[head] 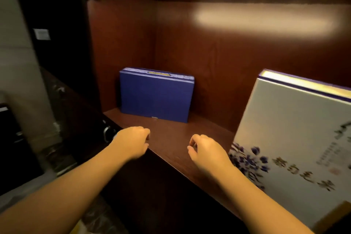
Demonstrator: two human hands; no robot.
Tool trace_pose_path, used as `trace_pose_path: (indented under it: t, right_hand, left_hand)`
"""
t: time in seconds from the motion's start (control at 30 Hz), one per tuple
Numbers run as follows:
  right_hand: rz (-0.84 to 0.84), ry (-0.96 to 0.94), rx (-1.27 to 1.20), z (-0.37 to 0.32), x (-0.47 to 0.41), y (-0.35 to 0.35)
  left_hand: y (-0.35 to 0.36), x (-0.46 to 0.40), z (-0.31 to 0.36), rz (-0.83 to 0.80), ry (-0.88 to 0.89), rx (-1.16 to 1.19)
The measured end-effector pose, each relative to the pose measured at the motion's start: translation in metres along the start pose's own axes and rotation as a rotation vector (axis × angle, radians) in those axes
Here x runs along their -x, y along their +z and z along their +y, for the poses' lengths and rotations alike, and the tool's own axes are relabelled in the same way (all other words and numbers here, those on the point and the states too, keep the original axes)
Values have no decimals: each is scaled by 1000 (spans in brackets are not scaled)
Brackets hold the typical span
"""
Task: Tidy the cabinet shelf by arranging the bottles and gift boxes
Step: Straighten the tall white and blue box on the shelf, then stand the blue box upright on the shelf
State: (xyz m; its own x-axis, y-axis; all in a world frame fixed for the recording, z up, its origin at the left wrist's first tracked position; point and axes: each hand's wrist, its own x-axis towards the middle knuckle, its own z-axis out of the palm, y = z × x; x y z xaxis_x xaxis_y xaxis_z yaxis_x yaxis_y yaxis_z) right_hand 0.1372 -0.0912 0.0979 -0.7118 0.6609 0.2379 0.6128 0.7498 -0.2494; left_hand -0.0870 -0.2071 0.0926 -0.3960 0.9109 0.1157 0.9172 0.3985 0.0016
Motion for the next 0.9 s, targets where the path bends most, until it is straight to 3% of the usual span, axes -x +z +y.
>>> trace_pose_path:
  t: [0.27, 0.63, 0.9]
  right_hand:
    - [50, -41, 132, -42, -137, -13]
    - [37, 62, 264, -64, -319, -22]
    - [9, 225, 231, -41, -374, -7]
  left_hand:
    - [-37, -82, -95, 183, -110, -10]
    - [-55, -235, -162, 323, 35, 0]
    - [-44, -290, -179, 192, 120, -44]
